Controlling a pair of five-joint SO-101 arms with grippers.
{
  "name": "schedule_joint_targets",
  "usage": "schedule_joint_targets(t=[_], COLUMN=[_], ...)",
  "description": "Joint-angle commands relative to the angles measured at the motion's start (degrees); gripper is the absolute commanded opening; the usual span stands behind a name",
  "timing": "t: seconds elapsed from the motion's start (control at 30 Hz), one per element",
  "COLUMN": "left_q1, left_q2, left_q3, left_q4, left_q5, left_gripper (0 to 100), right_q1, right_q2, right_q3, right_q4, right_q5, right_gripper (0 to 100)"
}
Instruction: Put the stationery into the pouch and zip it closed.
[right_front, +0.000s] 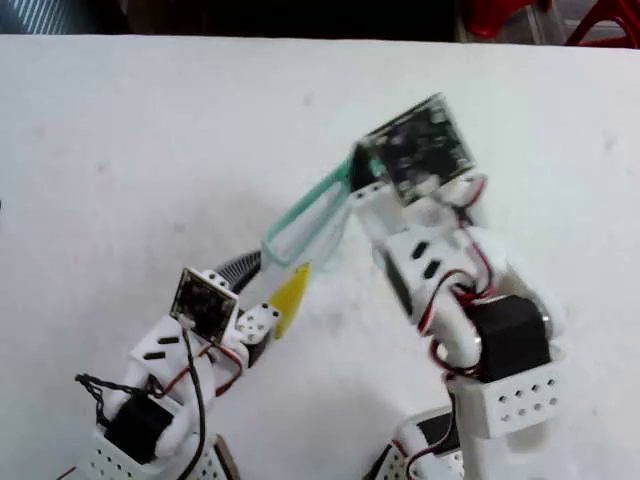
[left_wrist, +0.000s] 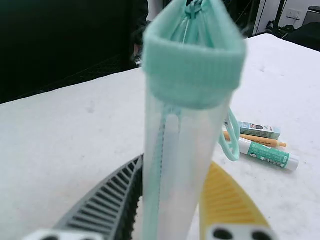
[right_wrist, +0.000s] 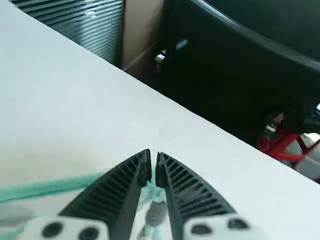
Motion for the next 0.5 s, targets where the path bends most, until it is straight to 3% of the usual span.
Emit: schedule_joint_targets(t=[0.0, 0.2, 0.47], left_q1=[0.57, 0.57, 0.48], left_q2=[0.57, 0.57, 0.57], left_q3=[-0.09, -0.09, 0.09], left_q4=[0.35, 0.35, 0.7], left_q5=[-0.7, -0.7, -0.7], left_gripper=[17, 17, 17], right_q1=[8.84, 19.56, 20.53], right_q2=[0.31, 13.58, 42.15], right_q3=[-0.62, 6.59, 1.14], right_q4=[1.89, -1.8, -8.04], right_q5=[0.35, 0.44, -0.09], right_gripper=[1.7, 1.8, 4.9])
